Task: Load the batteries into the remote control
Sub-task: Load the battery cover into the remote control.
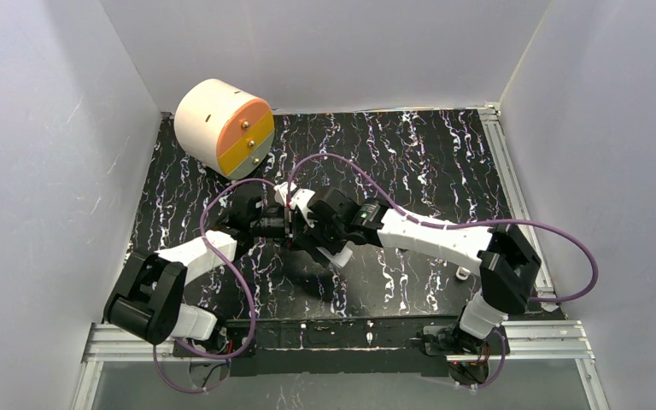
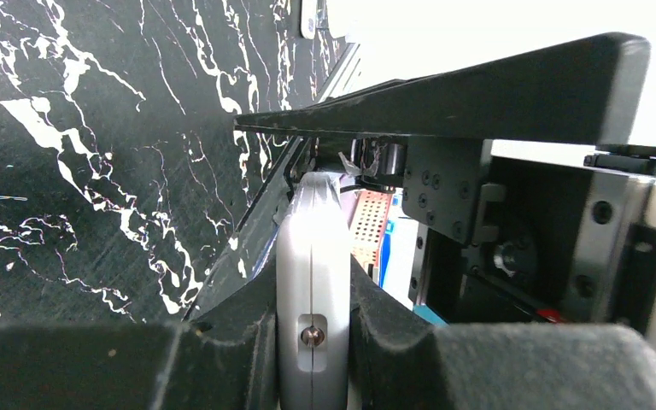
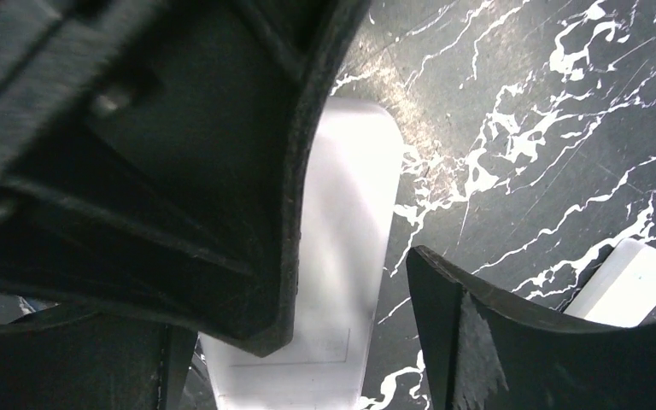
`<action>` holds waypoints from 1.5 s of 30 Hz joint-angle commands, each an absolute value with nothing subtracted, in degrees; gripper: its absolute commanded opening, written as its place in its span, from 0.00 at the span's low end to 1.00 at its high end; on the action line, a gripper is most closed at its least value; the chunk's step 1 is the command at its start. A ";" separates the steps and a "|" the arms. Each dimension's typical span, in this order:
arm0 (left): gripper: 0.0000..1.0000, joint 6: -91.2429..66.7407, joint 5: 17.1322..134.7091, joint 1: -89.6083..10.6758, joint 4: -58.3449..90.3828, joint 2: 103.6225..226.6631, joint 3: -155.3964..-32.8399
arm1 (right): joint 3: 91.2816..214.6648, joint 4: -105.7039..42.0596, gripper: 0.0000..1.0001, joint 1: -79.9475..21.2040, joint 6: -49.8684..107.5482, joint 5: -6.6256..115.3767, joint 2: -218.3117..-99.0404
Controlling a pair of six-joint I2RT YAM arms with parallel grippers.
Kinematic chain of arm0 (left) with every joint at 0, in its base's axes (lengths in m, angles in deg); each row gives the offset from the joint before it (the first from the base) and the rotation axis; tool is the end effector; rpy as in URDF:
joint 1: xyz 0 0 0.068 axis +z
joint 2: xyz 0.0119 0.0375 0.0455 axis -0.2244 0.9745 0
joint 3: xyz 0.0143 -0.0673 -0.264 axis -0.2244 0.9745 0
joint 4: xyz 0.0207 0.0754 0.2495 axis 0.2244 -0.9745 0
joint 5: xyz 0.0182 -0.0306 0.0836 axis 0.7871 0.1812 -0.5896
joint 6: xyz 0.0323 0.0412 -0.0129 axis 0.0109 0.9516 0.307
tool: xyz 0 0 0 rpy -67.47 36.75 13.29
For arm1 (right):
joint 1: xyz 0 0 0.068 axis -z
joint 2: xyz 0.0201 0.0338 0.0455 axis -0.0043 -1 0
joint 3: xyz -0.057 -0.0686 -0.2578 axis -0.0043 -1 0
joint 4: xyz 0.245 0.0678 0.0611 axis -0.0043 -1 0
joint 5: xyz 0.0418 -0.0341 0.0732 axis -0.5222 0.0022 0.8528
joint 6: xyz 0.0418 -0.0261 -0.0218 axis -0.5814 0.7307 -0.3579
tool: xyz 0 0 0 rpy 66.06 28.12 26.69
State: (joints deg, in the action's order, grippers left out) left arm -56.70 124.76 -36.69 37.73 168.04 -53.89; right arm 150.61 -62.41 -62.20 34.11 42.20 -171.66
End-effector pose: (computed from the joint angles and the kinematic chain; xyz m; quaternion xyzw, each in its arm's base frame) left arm 0.2306 -0.1340 0.2004 0.0516 0.7756 -0.6177 0.1195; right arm 0.1701 0.3132 0.2597 -0.4641 0.8229 0.1395 0.2965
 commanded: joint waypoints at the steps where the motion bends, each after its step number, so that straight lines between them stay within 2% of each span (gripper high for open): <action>1: 0.00 -56.49 127.43 -35.98 38.23 168.02 -55.61 | 149.31 -56.72 0.93 -61.87 31.44 42.33 -165.81; 10: 0.00 -59.05 124.43 -34.15 38.24 168.05 -58.19 | 136.72 -42.25 0.98 -59.40 21.89 42.89 -148.27; 16: 0.00 -62.33 124.70 -31.09 38.26 166.53 -62.02 | 129.33 -35.15 0.99 -52.23 -1.41 33.26 -138.69; 19: 0.00 -64.19 126.86 -29.78 38.22 166.53 -64.33 | 123.49 -28.55 0.99 -46.85 -11.76 36.03 -134.69; 32: 0.00 -72.68 131.70 -26.91 38.19 165.07 -70.36 | 118.02 -11.68 0.99 -43.80 -30.44 49.56 -135.80; 42: 0.00 -77.92 132.17 -26.92 41.55 162.86 -70.37 | 116.84 -5.25 0.79 -43.53 -35.43 54.16 -140.03; 45: 0.00 -78.92 131.98 -26.94 42.43 162.22 -69.62 | 116.64 -3.07 0.66 -43.41 -36.23 55.37 -141.26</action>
